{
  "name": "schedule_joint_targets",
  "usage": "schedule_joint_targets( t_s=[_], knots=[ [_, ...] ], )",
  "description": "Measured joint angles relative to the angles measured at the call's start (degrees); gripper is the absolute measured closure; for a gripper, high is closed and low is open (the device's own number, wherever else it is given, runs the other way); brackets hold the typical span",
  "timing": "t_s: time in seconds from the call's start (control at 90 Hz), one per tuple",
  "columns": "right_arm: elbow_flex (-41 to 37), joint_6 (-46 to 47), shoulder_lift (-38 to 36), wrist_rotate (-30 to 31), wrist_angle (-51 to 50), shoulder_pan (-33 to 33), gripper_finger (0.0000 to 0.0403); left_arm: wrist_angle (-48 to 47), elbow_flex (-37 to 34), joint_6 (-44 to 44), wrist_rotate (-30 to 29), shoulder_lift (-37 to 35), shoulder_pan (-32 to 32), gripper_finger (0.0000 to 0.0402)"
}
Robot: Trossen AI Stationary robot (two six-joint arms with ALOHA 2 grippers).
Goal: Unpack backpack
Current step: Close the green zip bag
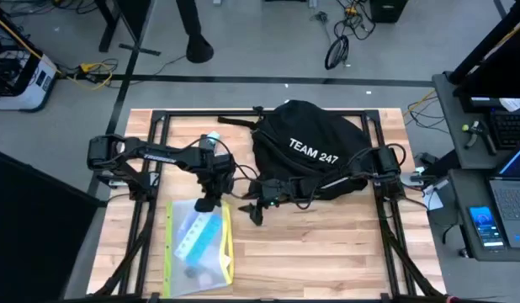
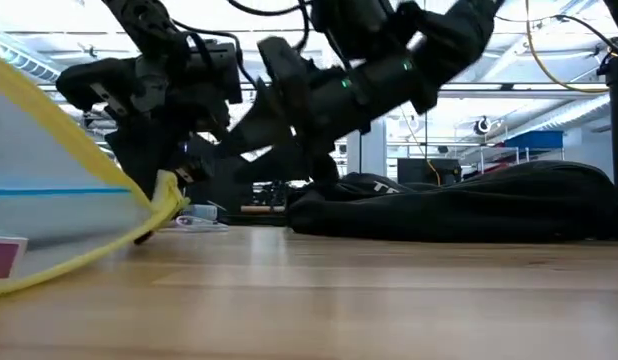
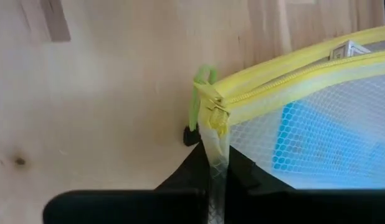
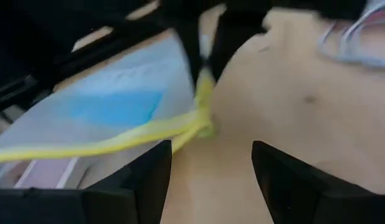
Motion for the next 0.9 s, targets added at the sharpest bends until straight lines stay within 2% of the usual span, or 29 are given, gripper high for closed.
schedule_joint_targets(
  t_s=[0.322, 0.567, 0.744, 0.9],
  knots=[
    [4.76, -1.95, 6.53, -1.13, 4.87, -0.47, 0.0197, -0.01, 4.20, -0.04, 0.13, 0.00, 0.01, 0.0401],
    [4.99, -1.96, 6.64, -1.66, 4.37, -0.93, 0.0212, 0.13, 4.92, -0.04, 0.26, 0.00, 0.07, 0.0401],
    [4.99, -1.97, 6.64, -1.75, 3.42, -0.95, 0.0267, 0.16, 4.92, 0.01, 0.26, 0.00, 0.04, 0.0401],
    [4.99, -1.38, 6.64, -1.95, 3.66, -0.95, 0.0352, 0.19, 4.94, 0.12, 0.18, -0.02, 0.23, 0.0401]
  ],
)
